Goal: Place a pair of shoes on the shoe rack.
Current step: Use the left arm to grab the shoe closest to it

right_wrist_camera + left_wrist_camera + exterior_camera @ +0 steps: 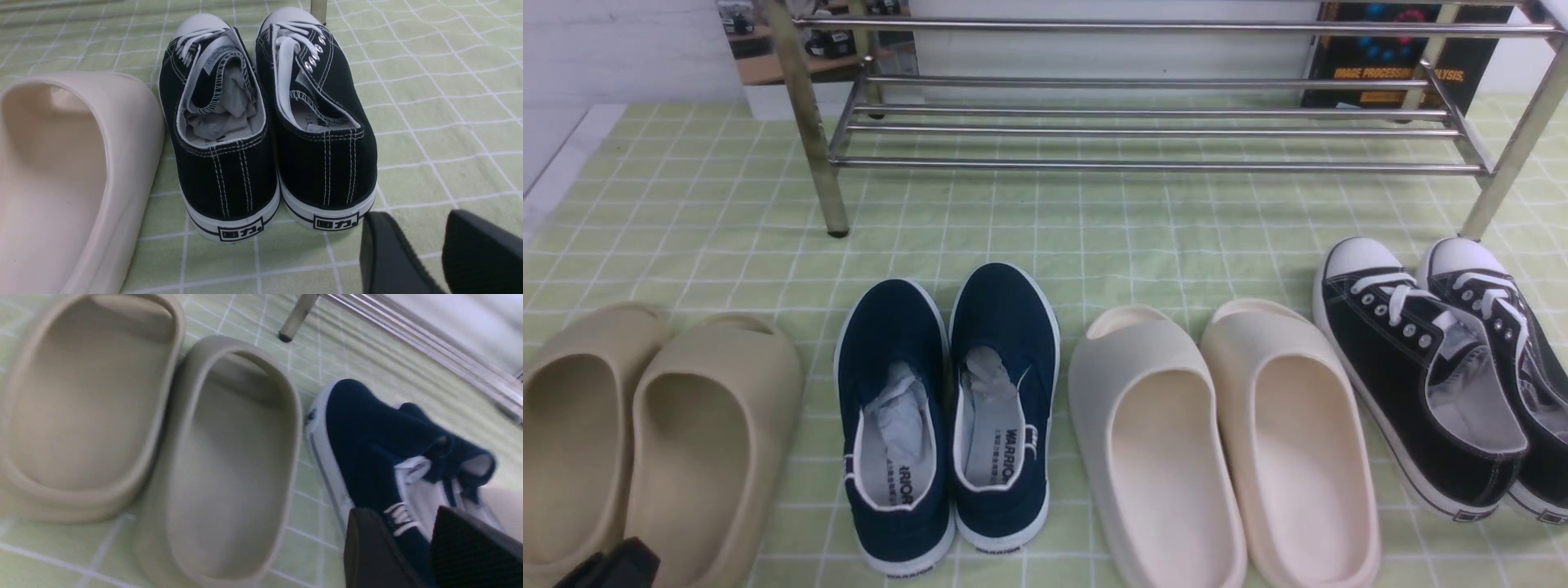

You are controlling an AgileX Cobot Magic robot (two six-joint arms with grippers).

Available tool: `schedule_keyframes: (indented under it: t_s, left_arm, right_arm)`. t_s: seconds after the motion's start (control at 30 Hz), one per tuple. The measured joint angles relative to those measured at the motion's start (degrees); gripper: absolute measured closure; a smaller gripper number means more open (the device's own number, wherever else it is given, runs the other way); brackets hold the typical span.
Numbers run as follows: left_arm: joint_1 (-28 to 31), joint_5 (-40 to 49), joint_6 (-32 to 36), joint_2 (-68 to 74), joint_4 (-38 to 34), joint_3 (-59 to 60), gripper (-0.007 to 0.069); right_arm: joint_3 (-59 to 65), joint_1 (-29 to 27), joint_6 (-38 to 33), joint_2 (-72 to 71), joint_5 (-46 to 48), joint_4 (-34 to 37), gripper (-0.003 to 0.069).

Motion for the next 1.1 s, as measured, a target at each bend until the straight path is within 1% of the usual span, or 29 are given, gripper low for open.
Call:
schedule_keyframes:
  t_s: [0.07,0.1,0.13,0.17,0.2,0.23,0.33,0.53,0.63,0.83,0.87,0.93,1.03,1.07,1.1]
  left_arm:
    - [0.0,-0.7,-3.9,0.0,-9.3,0.0,0.0386]
    - [0.0,-0.7,-4.3,0.0,-10.2,0.0,0.0386]
    - [0.0,-1.3,-6.6,0.0,-18.0,0.0,0.0386]
    - [0.0,-1.4,-6.8,0.0,-18.0,0.0,0.0386]
    - [0.0,-2.1,-7.7,0.0,-22.8,0.0,0.0386]
    - [0.0,-2.7,-8.1,0.0,-24.3,0.0,0.0386]
    - [0.0,-4.5,-8.4,0.0,-25.8,0.0,0.0386]
    - [0.0,-7.0,-8.4,0.0,-26.6,0.0,0.0386]
    - [0.0,-7.0,-6.4,0.0,-26.7,0.0,0.0386]
    - [0.0,-4.7,-0.3,0.0,-26.4,-2.6,0.0410]
    - [0.0,-3.2,2.8,0.0,-24.9,-5.6,0.0440]
    - [0.0,-0.6,5.7,0.1,-21.0,-10.2,0.0503]
    - [0.0,5.7,6.5,4.6,-10.3,-18.6,0.0636]
    - [0.0,7.9,6.2,6.1,-6.7,-20.5,0.0638]
    - [0.0,11.8,5.4,9.5,-0.9,-24.4,0.0638]
  right_arm:
    - [0.0,0.0,0.0,0.0,0.0,0.0,0.0412]
    - [0.0,0.0,0.0,0.0,0.0,0.0,0.0412]
    - [0.0,0.0,0.0,0.0,0.0,0.0,0.0412]
    - [0.0,0.0,0.0,0.0,0.0,0.0,0.0412]
    - [0.0,0.0,0.0,0.0,0.0,0.0,0.0412]
    - [0.0,0.0,0.0,0.0,0.0,0.0,0.0412]
    - [0.0,0.0,0.0,0.0,0.0,0.0,0.0412]
    - [0.0,0.0,0.0,0.0,0.0,0.0,0.0412]
    - [0.0,0.0,0.0,0.0,0.0,0.0,0.0412]
    - [0.0,0.0,0.0,0.0,0.0,0.0,0.0412]
    - [0.0,0.0,0.0,0.0,0.0,0.0,0.0412]
    - [0.0,0.0,0.0,0.0,0.0,0.0,0.0412]
    - [0.0,0.0,0.0,0.0,0.0,0.0,0.0412]
    - [0.0,0.0,0.0,0.0,0.0,0.0,0.0412]
    - [0.0,0.0,0.0,0.0,0.0,0.0,0.0412]
